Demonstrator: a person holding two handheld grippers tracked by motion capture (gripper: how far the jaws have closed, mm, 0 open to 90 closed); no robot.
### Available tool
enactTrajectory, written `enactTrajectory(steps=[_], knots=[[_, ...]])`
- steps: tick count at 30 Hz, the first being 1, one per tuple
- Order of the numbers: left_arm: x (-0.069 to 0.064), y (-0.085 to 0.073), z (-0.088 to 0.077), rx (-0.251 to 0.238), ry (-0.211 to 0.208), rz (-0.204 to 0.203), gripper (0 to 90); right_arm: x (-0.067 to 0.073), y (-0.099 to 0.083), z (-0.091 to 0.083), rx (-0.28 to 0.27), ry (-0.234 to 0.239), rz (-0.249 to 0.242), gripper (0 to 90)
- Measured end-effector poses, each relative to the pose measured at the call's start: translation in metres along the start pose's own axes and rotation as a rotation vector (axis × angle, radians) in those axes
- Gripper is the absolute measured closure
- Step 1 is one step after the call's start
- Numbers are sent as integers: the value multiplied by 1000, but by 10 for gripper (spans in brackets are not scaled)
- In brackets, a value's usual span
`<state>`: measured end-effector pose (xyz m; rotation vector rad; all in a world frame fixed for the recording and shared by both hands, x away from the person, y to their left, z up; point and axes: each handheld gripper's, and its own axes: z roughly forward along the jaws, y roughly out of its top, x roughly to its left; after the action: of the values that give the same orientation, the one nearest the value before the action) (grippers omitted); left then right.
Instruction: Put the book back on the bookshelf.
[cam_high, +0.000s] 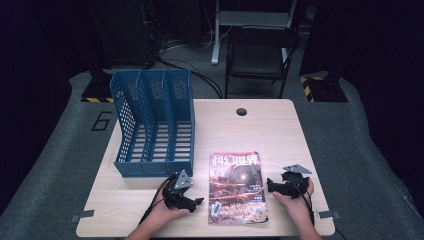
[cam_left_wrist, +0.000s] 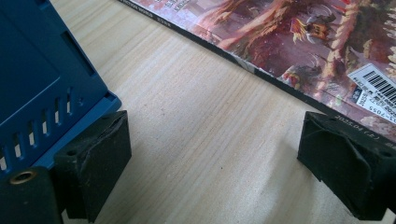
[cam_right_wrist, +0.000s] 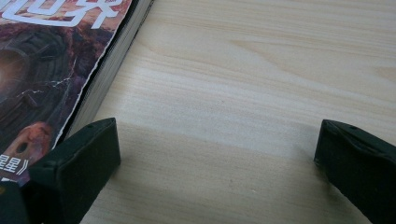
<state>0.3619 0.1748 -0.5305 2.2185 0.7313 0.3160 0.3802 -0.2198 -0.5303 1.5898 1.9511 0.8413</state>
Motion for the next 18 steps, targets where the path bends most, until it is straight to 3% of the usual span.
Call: enactTrajectory(steps=[10,16,18], knots=[[0,0,-1,13,6,4,103,-1,0,0,-5,8,-7,14],[-2,0,0,-3,25,-25,119,0,0,-5,-7,21,-21,117],[-3,1,-2,15,27,-31,136,-1,0,-7,-4,43,-43,164]])
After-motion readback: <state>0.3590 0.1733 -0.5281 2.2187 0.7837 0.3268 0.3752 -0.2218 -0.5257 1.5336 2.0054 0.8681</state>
